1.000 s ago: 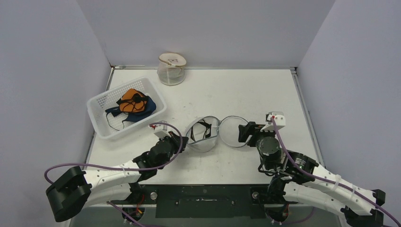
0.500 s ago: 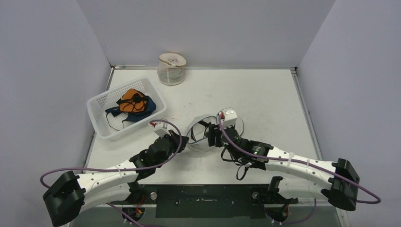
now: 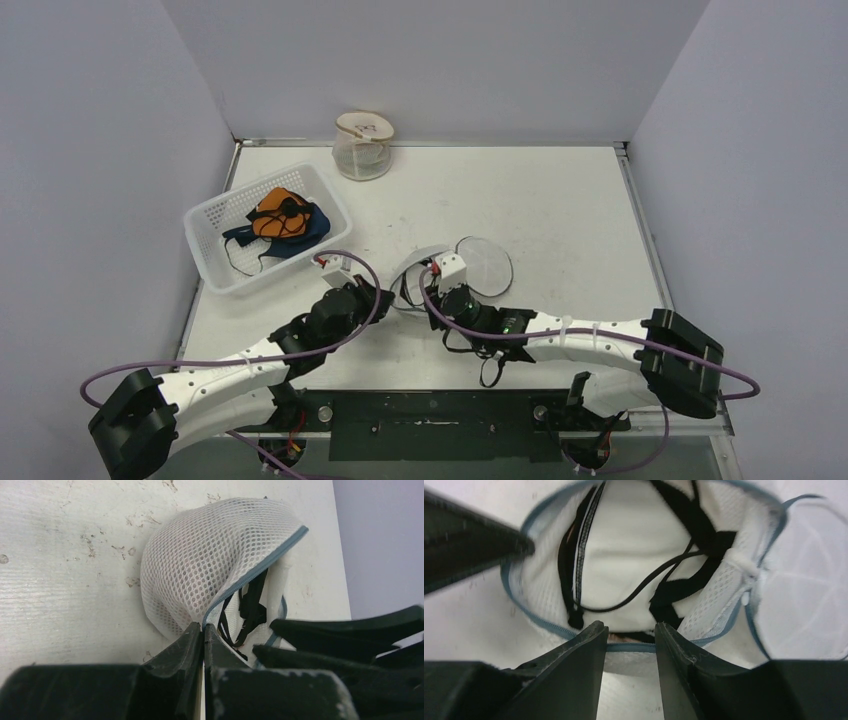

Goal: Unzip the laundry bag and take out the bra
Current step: Open the laundry bag at the center of the board, then pick up the bra from the laundry bag.

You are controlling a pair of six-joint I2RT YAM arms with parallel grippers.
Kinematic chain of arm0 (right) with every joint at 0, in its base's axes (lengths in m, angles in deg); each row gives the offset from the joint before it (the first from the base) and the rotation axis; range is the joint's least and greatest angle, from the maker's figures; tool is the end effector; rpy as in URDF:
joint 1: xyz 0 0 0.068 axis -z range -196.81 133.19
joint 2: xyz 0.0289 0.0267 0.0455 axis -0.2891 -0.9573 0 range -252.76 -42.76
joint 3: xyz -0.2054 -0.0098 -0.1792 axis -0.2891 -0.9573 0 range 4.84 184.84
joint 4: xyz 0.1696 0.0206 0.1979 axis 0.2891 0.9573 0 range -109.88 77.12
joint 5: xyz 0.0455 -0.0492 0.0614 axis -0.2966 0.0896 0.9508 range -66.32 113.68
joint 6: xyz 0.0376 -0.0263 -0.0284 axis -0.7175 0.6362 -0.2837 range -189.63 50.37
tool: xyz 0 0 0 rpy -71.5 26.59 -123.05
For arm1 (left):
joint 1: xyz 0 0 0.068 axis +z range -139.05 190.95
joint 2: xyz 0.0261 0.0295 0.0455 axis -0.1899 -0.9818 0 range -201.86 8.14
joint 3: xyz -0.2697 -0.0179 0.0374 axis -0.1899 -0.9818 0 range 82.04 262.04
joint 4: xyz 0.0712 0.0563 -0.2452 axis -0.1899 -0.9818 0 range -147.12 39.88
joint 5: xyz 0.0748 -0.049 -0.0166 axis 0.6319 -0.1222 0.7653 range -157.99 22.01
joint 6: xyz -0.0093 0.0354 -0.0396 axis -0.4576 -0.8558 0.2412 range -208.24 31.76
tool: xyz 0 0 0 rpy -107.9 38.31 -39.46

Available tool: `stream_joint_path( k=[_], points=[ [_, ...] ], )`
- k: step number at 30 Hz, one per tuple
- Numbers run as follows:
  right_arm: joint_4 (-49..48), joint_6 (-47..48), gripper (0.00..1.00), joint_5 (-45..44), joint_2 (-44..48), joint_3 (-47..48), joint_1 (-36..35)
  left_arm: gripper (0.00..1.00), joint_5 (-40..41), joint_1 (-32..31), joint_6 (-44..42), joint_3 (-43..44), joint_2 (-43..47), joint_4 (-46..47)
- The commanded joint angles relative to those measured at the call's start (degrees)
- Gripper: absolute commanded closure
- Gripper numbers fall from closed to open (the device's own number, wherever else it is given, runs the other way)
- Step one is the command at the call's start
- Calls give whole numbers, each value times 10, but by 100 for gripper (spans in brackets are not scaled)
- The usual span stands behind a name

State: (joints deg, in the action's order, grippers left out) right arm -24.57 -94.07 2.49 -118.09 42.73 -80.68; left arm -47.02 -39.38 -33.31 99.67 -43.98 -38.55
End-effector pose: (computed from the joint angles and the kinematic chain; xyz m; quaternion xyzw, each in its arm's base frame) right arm 0.1324 0.2406 0.2095 -0.2082 0.8419 0.2123 0.4503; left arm 0.1328 -0.1401 0.1909 -0.1334 0.8149 -0.3397 0.4503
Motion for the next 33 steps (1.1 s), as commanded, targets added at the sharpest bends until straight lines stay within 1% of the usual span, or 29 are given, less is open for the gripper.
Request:
stream_joint_path(
  k=[1, 4, 9, 11, 14, 16, 18, 23, 28, 33],
  points=[
    [-19, -9, 59, -28, 11, -42, -54, 100, -23, 7, 5, 3, 9, -5],
    [-11, -28, 59, -41, 26, -61, -76, 100, -28, 8, 5, 1, 19, -10],
    [-2, -39, 57, -49, 60, -74, -81, 100, -30, 9, -4, 6, 25, -26],
    [-1, -37, 53, -60, 83, -71, -83, 100, -31, 9, -12, 10, 20, -32],
    [-7, -31, 45, -76, 122, -59, -86, 100, -36, 8, -21, 17, 9, -36],
    [-12, -21, 41, -81, 133, -41, -85, 100, -42, 8, -26, 21, 1, -34],
    [-2, -8, 39, -82, 118, -9, -85, 100, -49, 8, -29, 24, -8, -31],
    [44, 3, 40, -100, 11, 83, -81, 100, -61, 8, -29, 29, -22, -25],
    [23, 3, 40, -86, -63, 102, -70, 100, -56, 8, -24, 26, -20, -34],
    [12, 14, 41, -73, -103, 109, -58, 100, -34, 9, -17, 19, -4, -54]
  ],
)
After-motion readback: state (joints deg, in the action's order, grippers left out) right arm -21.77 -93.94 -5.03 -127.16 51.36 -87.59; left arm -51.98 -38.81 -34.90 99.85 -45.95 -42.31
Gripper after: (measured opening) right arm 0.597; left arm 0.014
